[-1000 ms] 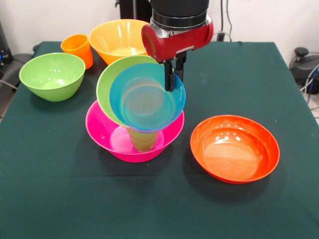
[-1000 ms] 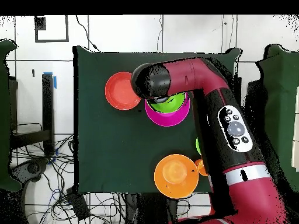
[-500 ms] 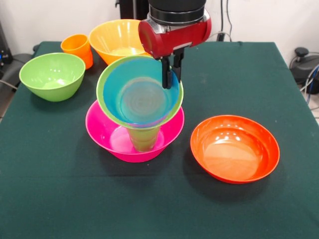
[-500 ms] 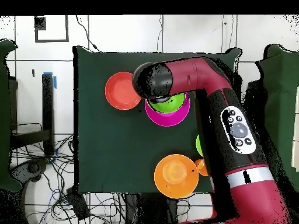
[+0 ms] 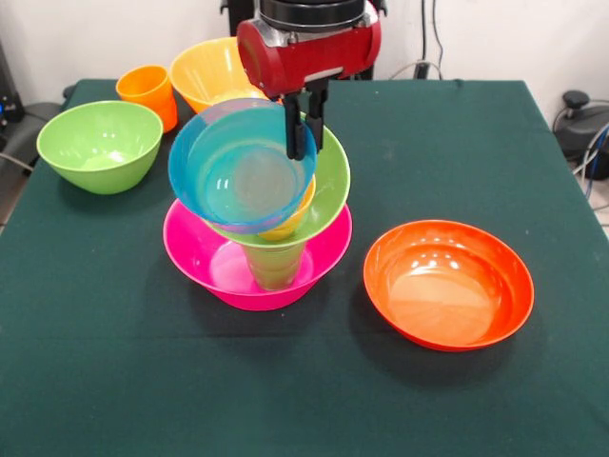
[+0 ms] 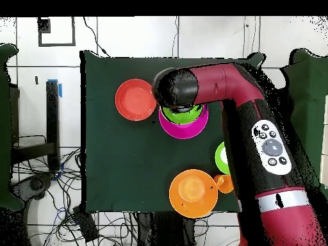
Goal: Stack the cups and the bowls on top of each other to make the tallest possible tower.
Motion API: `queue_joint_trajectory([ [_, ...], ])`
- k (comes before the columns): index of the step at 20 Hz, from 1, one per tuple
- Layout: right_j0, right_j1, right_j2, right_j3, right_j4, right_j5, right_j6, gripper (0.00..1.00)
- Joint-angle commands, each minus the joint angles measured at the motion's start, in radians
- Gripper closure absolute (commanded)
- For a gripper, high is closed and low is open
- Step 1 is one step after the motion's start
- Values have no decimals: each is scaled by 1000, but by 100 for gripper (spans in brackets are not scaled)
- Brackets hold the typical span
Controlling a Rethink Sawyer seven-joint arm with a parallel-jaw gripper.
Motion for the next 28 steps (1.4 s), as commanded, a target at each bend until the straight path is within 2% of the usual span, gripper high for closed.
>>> queue_joint_trajectory([
  [1, -9, 4, 9, 90, -12, 12, -121, 100],
  [20, -42, -40, 7, 198, -18, -79, -57, 100],
  [28, -16, -44, -4, 200, -23, -83, -30, 100],
])
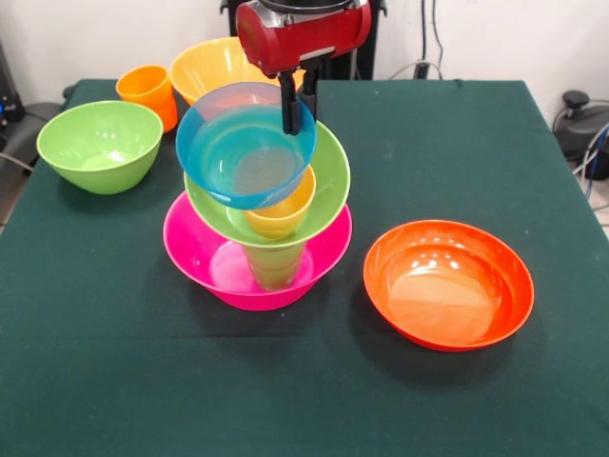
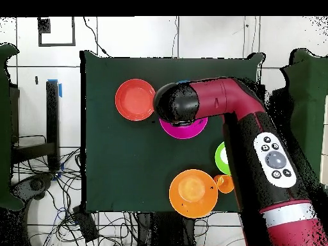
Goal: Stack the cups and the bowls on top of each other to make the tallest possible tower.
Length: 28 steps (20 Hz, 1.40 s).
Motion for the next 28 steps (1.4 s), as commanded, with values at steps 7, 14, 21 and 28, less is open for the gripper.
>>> queue_joint_trajectory([
  [7, 22, -1, -10, 76, -21, -34, -22, 100],
  [14, 26, 5, -11, 81, -27, -58, -10, 100],
  [21, 37, 7, -17, 84, -30, -72, 7, 100],
  [28, 45, 15, -18, 73, -33, -75, 8, 100],
])
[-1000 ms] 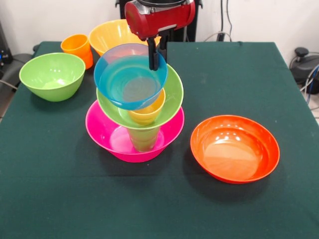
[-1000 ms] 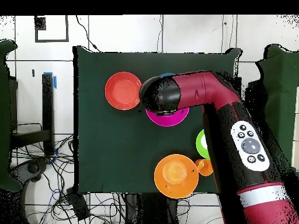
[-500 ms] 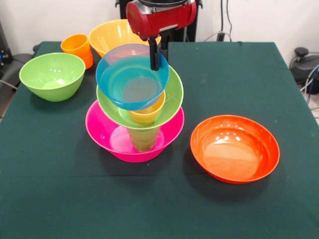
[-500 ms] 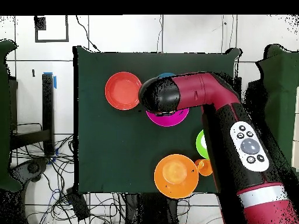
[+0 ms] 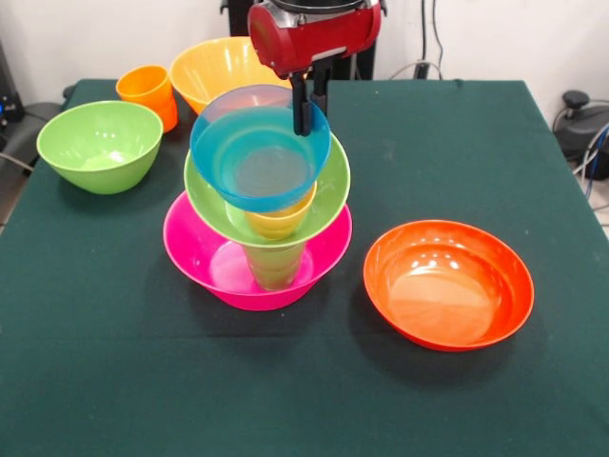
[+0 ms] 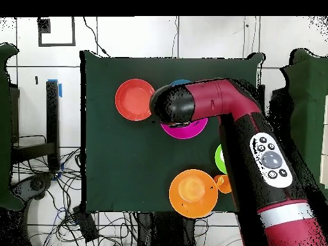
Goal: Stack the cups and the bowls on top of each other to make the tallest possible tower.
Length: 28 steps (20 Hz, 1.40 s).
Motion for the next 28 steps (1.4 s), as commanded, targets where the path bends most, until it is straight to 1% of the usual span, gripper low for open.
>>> queue_joint_trajectory([
  [1, 37, 19, -19, 57, -33, -49, 10, 100],
  [9, 34, 15, -22, 71, -32, -71, 18, 100],
  [21, 24, 35, -14, 64, -20, -65, 2, 100],
  [27, 24, 35, -14, 68, -23, -79, 7, 100],
  [28, 23, 35, -13, 69, -23, -81, 6, 0],
])
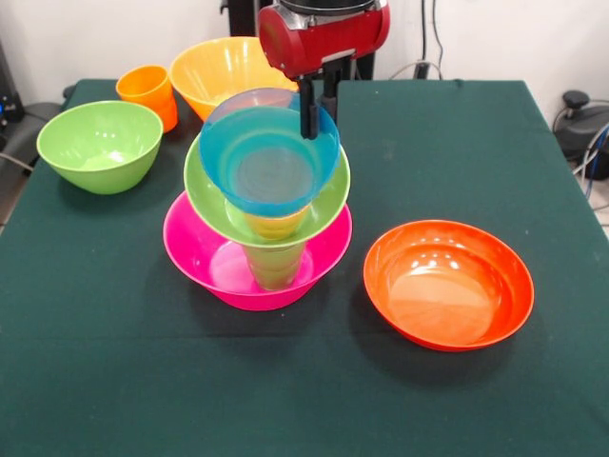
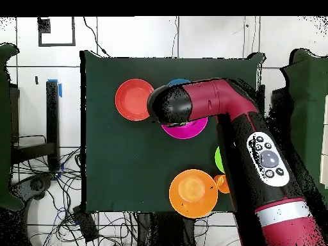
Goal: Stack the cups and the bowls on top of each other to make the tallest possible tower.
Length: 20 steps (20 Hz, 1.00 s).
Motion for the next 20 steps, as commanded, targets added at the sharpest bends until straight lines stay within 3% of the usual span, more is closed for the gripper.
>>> queue_joint_trajectory([
  [1, 13, 33, -10, 72, -19, -70, 6, 0],
  [20, 15, 28, -19, 77, -16, -79, 17, 0],
])
